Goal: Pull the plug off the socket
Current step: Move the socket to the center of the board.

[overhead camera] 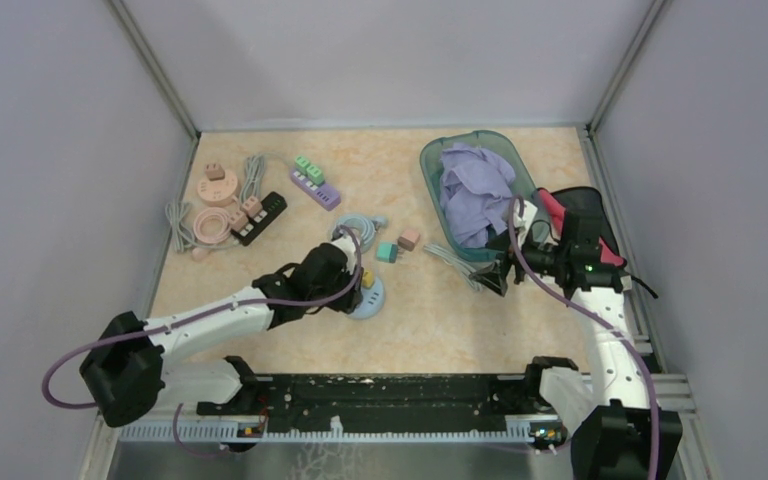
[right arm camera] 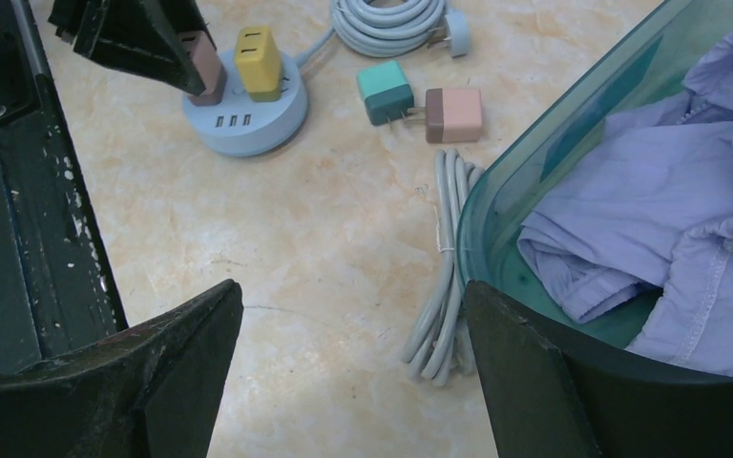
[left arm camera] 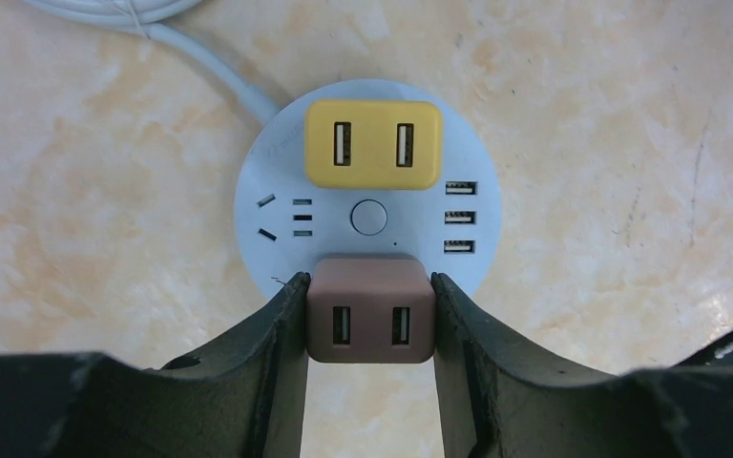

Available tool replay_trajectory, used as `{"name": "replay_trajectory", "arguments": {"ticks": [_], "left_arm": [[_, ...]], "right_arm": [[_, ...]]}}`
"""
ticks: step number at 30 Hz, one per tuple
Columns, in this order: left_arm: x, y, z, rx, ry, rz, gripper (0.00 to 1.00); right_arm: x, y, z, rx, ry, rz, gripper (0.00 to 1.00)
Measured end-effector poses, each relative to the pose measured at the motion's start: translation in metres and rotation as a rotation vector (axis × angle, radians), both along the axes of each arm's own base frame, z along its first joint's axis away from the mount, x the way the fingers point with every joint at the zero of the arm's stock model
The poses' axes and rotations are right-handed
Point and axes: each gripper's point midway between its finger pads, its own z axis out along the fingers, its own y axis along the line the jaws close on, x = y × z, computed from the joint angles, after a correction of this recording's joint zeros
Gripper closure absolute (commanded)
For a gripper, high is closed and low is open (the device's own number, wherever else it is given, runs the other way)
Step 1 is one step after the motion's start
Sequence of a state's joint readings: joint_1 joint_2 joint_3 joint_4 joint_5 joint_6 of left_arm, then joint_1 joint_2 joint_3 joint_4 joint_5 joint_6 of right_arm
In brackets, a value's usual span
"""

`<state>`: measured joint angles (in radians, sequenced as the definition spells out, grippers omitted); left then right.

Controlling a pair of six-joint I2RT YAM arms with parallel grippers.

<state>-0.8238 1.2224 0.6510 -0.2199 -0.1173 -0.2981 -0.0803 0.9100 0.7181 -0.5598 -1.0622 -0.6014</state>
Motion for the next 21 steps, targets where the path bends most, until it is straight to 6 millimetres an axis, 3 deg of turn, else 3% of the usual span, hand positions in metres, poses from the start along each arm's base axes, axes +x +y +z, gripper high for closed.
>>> {"name": "replay_trajectory", "arguments": {"ticks": [4, 9, 14, 17, 21], "left_arm": [[-0.024, -0.009, -0.003, -0.027, 0.03, 0.021, 0.96], [-0.038, -0.024, -0.006, -0.06, 0.056, 0.078, 0.88], [-0.042, -0.054, -0.006, -0.057, 0.059, 0.105, 0.65], [-0.045, -0.072, -0.005, -0.057, 0.063, 0.096, 0.38], [-0.06, -0.089, -0.006, -0.086, 0.102, 0.04, 0.21]], "right_arm": [[-0.001, 0.0, -0.003, 0.001, 0.008, 0.0, 0.14], [-0.001, 0.0, -0.003, 0.001, 0.008, 0.0, 0.14], [-0.001, 0.0, -0.003, -0.002, 0.008, -0.003, 0.14], [-0.001, 0.0, -0.003, -0.003, 0.008, -0.004, 0.14], [0.0, -0.001, -0.003, -0.004, 0.008, -0.004, 0.14]]}}
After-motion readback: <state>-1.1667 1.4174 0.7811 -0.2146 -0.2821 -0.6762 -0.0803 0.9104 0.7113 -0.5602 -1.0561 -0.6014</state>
